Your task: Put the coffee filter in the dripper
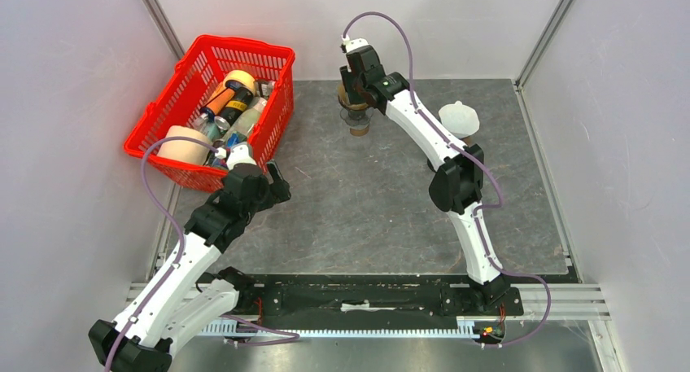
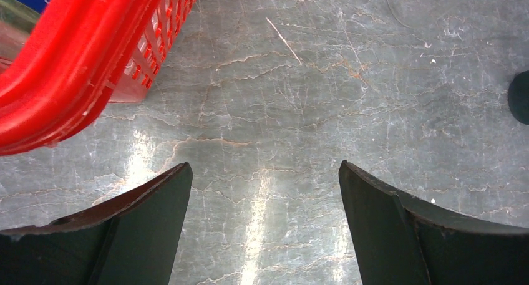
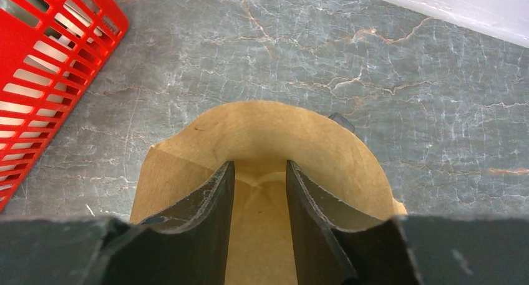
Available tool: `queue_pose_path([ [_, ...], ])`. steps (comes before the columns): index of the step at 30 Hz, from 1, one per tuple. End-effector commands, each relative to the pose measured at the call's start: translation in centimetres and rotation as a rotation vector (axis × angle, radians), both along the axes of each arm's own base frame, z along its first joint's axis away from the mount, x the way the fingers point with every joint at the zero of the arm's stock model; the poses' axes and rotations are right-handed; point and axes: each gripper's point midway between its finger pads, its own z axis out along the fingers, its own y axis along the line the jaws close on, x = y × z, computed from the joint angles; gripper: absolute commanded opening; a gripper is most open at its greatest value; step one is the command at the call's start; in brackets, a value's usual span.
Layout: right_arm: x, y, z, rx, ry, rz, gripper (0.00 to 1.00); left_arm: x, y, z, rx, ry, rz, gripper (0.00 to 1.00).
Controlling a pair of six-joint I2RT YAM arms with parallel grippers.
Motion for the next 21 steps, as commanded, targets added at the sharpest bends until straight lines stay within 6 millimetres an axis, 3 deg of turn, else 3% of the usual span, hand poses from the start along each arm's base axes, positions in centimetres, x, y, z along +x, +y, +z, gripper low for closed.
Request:
queue_pose_path([
  [1, -0.3, -0.7, 7.0, 0.058, -0.124, -0.003, 0.44, 0.4, -0.3, 0.7, -0.027, -0.021, 0.005, 0.94],
  [7, -0.7, -0.7, 8.9, 0.095, -0.151, 0.000, 0.48, 0.5, -0.6, 1.2, -0.035, -0.028, -0.012, 0.94],
  [12, -0.9, -0.8, 9.8, 0.101, -0.166, 0.001, 0.59, 0.5, -0.6, 1.1, -0.032, -0.025, -0.013, 0.94],
  [16, -0.9, -1.3, 11.1, 0.102, -0.203, -0.018, 0.72, 0.5, -0.6, 1.0, -0.030, -0.020, -0.013, 0.94],
  [20, -1.2, -2.1, 12.4, 0.092, -0.238, -0.033, 0.96, 0.5, -0.7, 1.2, -0.033, -0.025, -0.018, 0.95],
  [21, -1.4, -2.7, 13.3, 0.096, -0.256, -0.051, 0.97, 0.5, -0.7, 1.3, -0.034, -0.029, -0.018, 0.95],
])
